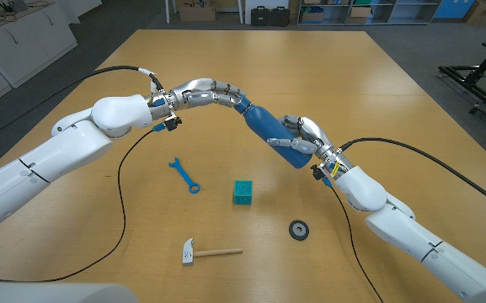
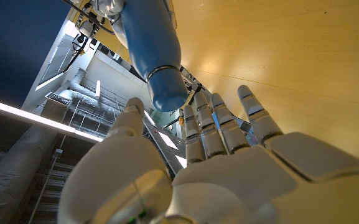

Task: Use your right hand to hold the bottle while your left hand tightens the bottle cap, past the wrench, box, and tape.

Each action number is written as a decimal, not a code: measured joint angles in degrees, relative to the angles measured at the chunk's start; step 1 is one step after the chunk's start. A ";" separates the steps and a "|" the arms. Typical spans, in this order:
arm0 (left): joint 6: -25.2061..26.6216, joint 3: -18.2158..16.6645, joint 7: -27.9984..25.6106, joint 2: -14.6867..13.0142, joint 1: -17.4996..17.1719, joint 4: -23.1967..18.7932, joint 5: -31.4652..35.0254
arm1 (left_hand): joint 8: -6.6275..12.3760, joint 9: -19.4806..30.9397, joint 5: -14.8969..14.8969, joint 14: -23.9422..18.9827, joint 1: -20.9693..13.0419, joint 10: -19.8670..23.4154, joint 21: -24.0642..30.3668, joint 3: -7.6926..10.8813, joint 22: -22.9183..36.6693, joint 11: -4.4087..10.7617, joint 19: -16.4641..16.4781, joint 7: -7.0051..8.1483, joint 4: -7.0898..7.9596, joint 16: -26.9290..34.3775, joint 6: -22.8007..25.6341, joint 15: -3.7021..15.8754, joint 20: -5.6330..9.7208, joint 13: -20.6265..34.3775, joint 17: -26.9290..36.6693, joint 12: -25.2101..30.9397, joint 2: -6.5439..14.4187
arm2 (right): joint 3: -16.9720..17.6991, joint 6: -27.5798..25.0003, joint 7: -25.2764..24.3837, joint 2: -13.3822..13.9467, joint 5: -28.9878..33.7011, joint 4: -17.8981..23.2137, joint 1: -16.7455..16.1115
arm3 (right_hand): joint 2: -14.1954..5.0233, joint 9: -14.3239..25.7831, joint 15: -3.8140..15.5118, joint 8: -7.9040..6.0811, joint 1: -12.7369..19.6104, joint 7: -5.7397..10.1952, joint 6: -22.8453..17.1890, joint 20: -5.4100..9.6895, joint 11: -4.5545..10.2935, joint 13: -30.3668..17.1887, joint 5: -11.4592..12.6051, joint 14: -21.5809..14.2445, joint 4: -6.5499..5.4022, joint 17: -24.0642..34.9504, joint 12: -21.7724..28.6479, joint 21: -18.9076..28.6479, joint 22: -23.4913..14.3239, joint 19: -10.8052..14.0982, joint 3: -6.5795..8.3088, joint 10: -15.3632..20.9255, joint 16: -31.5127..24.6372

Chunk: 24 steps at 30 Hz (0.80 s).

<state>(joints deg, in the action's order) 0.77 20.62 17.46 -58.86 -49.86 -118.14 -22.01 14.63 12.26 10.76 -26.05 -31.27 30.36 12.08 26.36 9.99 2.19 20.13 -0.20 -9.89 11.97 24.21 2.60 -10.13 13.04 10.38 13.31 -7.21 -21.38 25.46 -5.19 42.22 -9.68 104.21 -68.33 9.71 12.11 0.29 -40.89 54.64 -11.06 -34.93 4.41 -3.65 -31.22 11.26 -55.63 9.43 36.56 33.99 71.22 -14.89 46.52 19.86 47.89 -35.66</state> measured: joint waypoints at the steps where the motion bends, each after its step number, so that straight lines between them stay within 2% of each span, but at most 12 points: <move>1: 0.00 0.13 0.00 0.08 0.13 0.06 0.00 | 0.00 0.00 0.00 -0.42 -0.10 0.23 0.00 0.00 0.00 0.22 0.01 0.00 0.00 0.00 0.42 -0.03 0.00 0.00 0.00 0.00 -0.06 | 0.00 -0.02 0.00 0.00 0.00 0.00 0.00 | 0.00 0.00 0.00 0.00 0.00 0.00 0.00 0.00 0.00 0.00 0.00 0.00 0.00 0.00 0.00 0.00 0.00 0.00 0.00 0.00 0.00; 10: 0.28 1.46 0.23 0.83 1.33 0.33 0.30 | 1.55 0.00 0.00 -3.35 -4.88 4.60 0.00 1.78 -0.13 1.31 2.22 0.35 -0.47 0.00 4.61 0.27 0.99 -0.27 -0.18 0.96 1.05 | 0.10 -0.14 0.14 0.18 -0.07 0.14 -0.14 | 0.00 0.00 0.12 0.00 0.00 0.00 0.00 0.00 0.00 0.00 0.23 0.12 0.00 0.22 -0.16 0.22 0.11 0.00 0.00 0.00 0.18; 13: 0.70 1.85 0.23 1.01 1.78 0.33 0.60 | 1.73 0.00 0.00 -4.04 -5.52 5.30 0.01 1.99 -0.13 1.80 2.59 0.65 -0.54 0.40 5.29 0.16 0.89 -0.26 -0.26 1.12 1.12 | 0.18 -0.14 0.22 0.20 -0.20 0.15 -0.15 | 0.00 0.01 0.12 0.00 0.00 0.00 0.00 0.00 0.00 0.00 0.23 0.11 0.00 0.22 -0.18 0.22 0.27 0.00 0.00 0.00 0.26; 16: 1.11 2.20 0.23 1.21 2.25 0.33 0.85 | 1.73 0.00 0.00 -4.05 -5.77 5.61 0.01 2.15 -0.13 1.49 2.66 0.65 -0.39 0.40 5.29 0.16 0.82 -0.26 -0.26 1.12 1.25 | 0.24 -0.10 0.28 0.23 -0.30 0.14 -0.16 | 0.00 0.01 0.12 0.00 0.00 0.00 0.00 0.00 0.00 -0.01 0.23 0.11 0.00 0.22 -0.22 0.22 0.27 0.00 0.00 0.00 0.18; 18: 1.22 2.54 0.23 1.42 2.60 0.33 0.97 | 2.07 0.00 0.00 -4.07 -5.85 5.91 0.01 2.23 -0.13 1.81 2.97 0.49 -0.31 0.40 5.75 0.18 1.13 -0.26 -0.26 1.13 1.33 | 0.28 -0.01 0.31 0.25 -0.35 0.14 -0.17 | 0.00 0.01 0.11 0.00 0.00 0.00 0.00 0.00 0.00 -0.18 0.23 0.11 0.00 0.23 -0.23 0.22 0.27 0.00 0.00 0.00 0.10; 21: 1.49 2.79 0.26 1.60 2.84 0.35 1.11 | 2.40 0.00 0.00 -5.01 -6.84 7.39 0.01 2.96 -0.13 2.03 3.33 0.69 -0.24 0.40 6.83 0.29 1.06 -0.26 -0.26 1.34 1.98 | 0.38 0.03 0.32 0.30 -0.39 0.19 -0.22 | 0.00 0.01 0.11 0.00 0.00 0.00 0.00 0.00 0.00 -0.30 0.23 0.11 0.00 0.22 -0.23 0.22 0.26 0.00 0.00 0.00 -0.06; 24: 1.58 3.14 0.24 1.88 3.19 0.37 1.28 | 3.24 0.00 0.06 -6.10 -8.86 9.64 0.01 4.25 -0.12 2.72 4.08 1.14 -0.35 0.40 8.93 0.31 1.81 -0.53 -0.26 1.91 2.90 | 0.48 0.02 0.32 0.37 -0.49 0.22 -0.31 | 0.00 0.01 0.11 0.00 0.00 0.00 0.00 0.00 0.00 -0.30 0.23 0.11 0.00 0.23 -0.34 0.22 0.26 0.00 0.00 0.00 -0.10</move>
<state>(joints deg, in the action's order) 2.36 23.76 17.69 -56.98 -46.67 -117.76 -20.73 17.87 12.26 10.82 -32.14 -40.13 39.99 12.08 30.60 9.86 4.91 24.21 0.94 -10.25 12.37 33.14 2.91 -8.32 12.50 10.12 15.22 -4.31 -20.91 25.48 -4.87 42.59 -10.17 104.44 -68.64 9.71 12.12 0.40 -40.89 54.63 -11.06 -34.94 4.42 -3.66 -31.52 11.50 -55.52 9.43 36.79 33.65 71.44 -14.62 46.52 19.86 47.89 -35.77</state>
